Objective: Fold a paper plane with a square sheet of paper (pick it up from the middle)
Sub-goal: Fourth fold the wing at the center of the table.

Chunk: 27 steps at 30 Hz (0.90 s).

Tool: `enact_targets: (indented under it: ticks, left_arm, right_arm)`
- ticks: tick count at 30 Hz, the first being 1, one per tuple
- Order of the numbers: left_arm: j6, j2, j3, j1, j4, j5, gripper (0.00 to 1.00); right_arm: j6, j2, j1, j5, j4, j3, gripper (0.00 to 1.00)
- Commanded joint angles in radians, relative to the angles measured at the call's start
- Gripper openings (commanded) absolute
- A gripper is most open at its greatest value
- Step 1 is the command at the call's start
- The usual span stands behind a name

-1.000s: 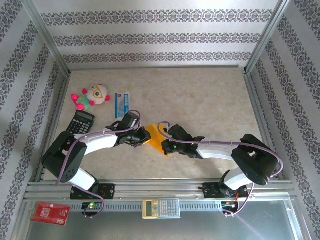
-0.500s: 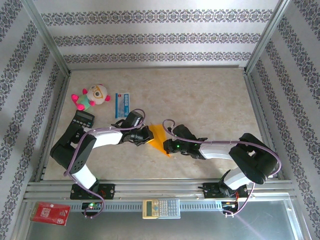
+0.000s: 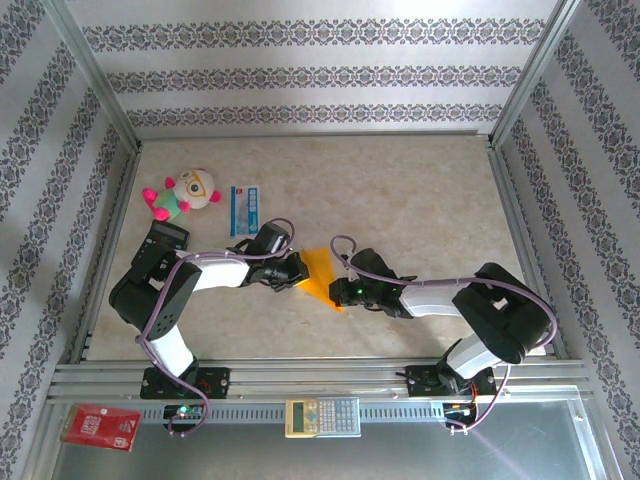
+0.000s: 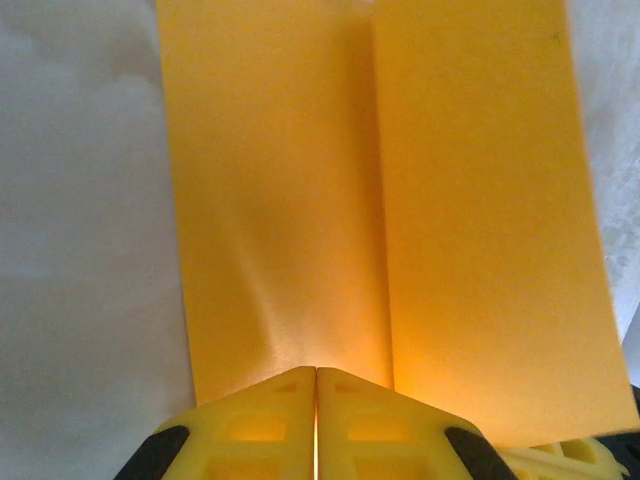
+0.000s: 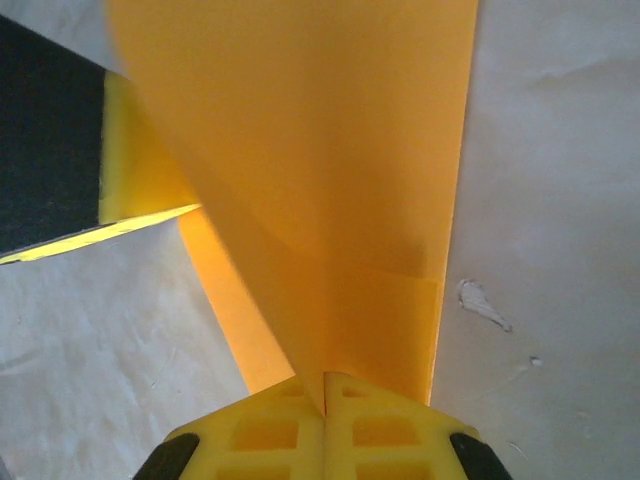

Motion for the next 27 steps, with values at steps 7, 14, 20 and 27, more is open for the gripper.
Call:
enact_targets:
  ticks: [7, 14, 20, 27]
  left_arm:
    - [0.036, 0.026, -0.037, -0.012, 0.015, -0.022, 0.10]
    - [0.065, 0.036, -0.027, -0.012, -0.015, -0.040, 0.09]
    - [0.086, 0.041, -0.022, -0.012, -0.038, -0.049, 0.09]
    - [0.099, 0.050, -0.015, -0.012, -0.052, -0.054, 0.09]
  right_arm:
    - [0.059, 0.029, -0.048, -0.097, 0.096, -0.036, 0.02]
    - [0.070, 0.022, -0.076, -0.158, 0.103, -0.036, 0.02]
    - [0.073, 0.030, -0.104, -0.200, 0.107, -0.034, 0.02]
    - [0.069, 0.056, -0.125, -0.231, 0.106, -0.024, 0.00]
